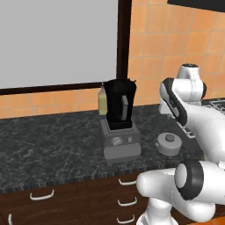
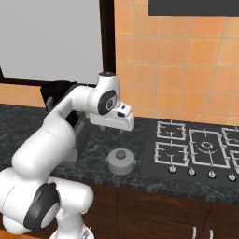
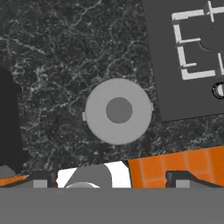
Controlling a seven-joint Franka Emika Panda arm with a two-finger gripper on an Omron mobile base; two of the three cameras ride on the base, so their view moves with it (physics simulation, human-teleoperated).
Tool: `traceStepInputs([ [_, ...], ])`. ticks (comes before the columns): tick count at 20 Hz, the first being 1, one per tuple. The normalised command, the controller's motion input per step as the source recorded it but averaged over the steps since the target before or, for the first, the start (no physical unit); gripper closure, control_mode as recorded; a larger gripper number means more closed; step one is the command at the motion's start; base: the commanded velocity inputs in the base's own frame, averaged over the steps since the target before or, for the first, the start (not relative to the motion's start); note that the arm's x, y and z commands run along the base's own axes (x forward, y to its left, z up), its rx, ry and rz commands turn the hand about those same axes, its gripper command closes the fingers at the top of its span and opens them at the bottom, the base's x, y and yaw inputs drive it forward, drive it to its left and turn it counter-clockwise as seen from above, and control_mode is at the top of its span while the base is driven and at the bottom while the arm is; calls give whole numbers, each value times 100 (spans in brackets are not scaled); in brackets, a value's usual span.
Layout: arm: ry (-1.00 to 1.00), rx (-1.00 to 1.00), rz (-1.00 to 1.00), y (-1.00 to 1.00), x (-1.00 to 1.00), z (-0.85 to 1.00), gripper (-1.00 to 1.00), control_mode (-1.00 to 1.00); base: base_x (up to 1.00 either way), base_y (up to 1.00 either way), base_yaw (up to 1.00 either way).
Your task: Close the lid blender by securely placing the lid on top.
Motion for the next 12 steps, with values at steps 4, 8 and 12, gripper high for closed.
traceStepInputs([
  [4, 6, 0, -9, -12, 0, -25, -100, -100, 0, 0, 0],
  [8, 2, 0, -2, 0, -16, -37, -100, -100, 0, 0, 0],
  [12, 4, 0, 0, 0, -22, -37, -100, -100, 0, 0, 0],
])
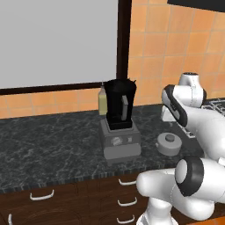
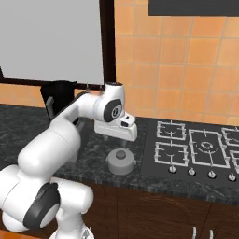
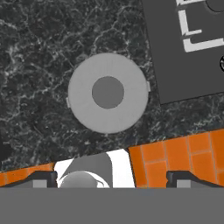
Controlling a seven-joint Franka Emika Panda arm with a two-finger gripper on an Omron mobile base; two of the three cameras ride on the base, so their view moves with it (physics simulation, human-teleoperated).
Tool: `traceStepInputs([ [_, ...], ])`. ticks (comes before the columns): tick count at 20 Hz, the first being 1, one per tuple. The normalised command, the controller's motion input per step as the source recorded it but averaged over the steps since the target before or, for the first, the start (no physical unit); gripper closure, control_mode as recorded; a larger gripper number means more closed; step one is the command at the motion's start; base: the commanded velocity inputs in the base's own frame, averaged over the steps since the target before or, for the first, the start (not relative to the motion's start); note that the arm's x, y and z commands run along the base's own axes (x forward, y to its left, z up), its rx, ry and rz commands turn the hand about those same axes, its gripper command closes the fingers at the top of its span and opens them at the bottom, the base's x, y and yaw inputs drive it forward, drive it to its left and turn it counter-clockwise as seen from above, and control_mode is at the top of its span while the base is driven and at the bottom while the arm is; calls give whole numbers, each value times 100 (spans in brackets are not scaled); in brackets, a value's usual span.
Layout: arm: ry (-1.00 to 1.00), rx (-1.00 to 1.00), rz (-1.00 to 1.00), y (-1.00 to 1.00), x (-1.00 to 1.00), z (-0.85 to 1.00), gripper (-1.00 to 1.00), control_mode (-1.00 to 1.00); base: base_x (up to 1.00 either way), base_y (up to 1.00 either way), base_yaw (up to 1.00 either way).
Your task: Close the lid blender by securely placing the lid on top.
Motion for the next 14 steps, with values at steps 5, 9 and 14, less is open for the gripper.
traceStepInputs([
  [5, 6, 0, 0, 0, -2, -46, -100, -100, 0, 0, 0],
  [9, 4, 0, 0, 4, 0, -32, -100, -100, 0, 0, 0],
  [14, 0, 0, 0, 1, 19, -19, -100, -100, 0, 0, 0],
])
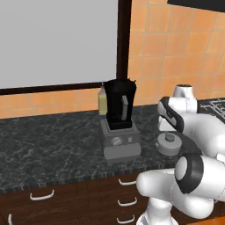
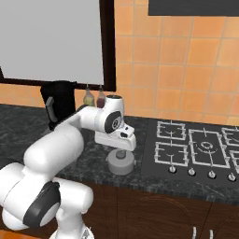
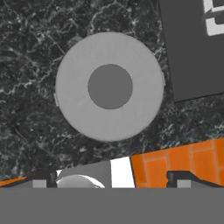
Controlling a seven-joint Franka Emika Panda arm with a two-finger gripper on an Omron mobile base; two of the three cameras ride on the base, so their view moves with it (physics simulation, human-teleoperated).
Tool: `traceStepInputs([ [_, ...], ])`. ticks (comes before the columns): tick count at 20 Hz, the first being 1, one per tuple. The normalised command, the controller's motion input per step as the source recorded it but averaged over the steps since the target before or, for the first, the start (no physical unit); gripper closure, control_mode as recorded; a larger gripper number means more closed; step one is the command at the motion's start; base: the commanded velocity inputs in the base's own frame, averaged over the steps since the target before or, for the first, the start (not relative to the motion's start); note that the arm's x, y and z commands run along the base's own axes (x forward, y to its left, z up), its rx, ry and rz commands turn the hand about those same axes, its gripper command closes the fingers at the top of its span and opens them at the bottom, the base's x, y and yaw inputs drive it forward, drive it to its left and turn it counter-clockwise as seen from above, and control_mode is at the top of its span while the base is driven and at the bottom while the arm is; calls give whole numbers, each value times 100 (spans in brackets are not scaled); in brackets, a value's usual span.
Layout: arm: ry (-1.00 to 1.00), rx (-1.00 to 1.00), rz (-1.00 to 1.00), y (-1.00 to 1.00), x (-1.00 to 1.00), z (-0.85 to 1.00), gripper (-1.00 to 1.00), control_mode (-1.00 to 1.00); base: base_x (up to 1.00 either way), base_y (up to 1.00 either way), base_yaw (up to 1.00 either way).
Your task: Close the lid blender by securely placing the lid on top.
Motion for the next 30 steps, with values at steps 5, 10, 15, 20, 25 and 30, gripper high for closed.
traceStepInputs([
  [5, 0, 0, 0, 0, 37, -22, -100, -100, 0, 0, 0],
  [10, 3, 0, 0, -7, 38, -31, -100, -100, 0, 0, 0],
  [15, 6, 0, 0, -25, 8, -27, -100, -100, 0, 0, 0],
  [20, 3, 1, 0, 0, 0, -21, -100, -100, 0, 0, 0],
  [25, 0, 1, 0, 0, 5, -9, -100, -100, 0, 0, 0],
  [30, 0, 0, 0, 0, 7, -6, -100, -100, 0, 0, 0],
])
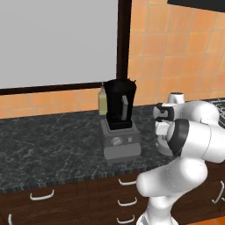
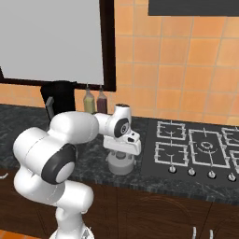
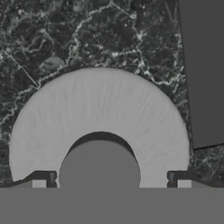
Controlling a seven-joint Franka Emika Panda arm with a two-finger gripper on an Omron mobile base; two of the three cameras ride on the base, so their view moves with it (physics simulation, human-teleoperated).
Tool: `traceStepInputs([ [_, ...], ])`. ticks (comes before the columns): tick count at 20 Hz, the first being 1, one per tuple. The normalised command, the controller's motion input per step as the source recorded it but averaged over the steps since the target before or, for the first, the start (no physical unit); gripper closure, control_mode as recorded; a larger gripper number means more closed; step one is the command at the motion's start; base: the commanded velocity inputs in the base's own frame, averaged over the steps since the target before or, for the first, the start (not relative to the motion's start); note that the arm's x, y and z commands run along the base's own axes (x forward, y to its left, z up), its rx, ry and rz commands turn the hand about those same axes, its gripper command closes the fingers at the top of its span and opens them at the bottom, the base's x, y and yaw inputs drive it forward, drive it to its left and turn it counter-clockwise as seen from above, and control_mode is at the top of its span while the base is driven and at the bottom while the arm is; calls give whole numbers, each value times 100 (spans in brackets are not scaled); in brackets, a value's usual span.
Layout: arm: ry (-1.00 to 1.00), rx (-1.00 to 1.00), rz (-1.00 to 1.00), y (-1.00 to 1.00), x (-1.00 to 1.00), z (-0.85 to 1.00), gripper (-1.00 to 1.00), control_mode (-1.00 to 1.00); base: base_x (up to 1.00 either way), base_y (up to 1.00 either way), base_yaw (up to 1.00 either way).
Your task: Close the lid blender by securely placing the lid on top.
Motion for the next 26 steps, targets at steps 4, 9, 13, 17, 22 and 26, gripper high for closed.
traceStepInputs([
  [4, 0, 0, 0, 0, 1, -9, -100, -100, 0, 0, 0],
  [9, 0, 0, 0, 6, 0, -21, -100, -100, 0, 0, 0],
  [13, 0, 0, 0, 13, 0, -16, 100, -100, 0, 0, 0],
  [17, 0, 0, 0, 0, 0, 0, 100, -100, 0, 0, 0],
  [22, 0, 0, 0, 0, 0, 4, 100, -100, 0, 0, 0],
  [26, -4, 15, -2, 0, 0, 89, 100, -100, 0, 0, 0],
])
